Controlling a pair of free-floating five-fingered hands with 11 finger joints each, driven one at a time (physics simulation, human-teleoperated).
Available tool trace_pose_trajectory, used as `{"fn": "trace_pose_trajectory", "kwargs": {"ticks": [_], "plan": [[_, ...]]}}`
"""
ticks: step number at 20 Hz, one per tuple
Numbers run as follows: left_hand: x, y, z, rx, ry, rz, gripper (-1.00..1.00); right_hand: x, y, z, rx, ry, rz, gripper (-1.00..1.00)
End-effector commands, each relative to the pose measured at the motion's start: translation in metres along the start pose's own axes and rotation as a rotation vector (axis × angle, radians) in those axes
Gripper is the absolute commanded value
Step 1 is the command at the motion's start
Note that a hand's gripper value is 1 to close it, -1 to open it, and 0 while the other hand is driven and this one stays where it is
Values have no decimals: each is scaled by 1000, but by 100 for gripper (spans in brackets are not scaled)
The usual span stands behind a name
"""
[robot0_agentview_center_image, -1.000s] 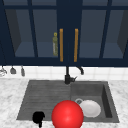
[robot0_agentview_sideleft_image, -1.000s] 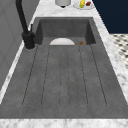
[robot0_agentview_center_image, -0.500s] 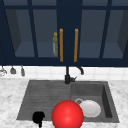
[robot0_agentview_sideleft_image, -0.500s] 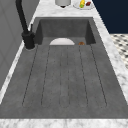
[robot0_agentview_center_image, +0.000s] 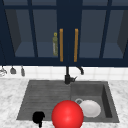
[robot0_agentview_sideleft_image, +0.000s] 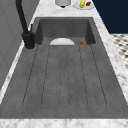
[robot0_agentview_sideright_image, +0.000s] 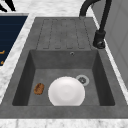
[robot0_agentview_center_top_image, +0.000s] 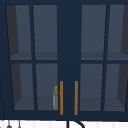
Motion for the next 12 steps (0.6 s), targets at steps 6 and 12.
{"fn": "trace_pose_trajectory", "kwargs": {"ticks": [6, 12], "plan": [[0, 0, 0, 0, 0, 0, 0, -5, -9, -55, 94, -15, 10, -100], [0, 0, 0, 0, 0, 0, 0, -11, 11, -73, 49, 26, -45, -100]]}}
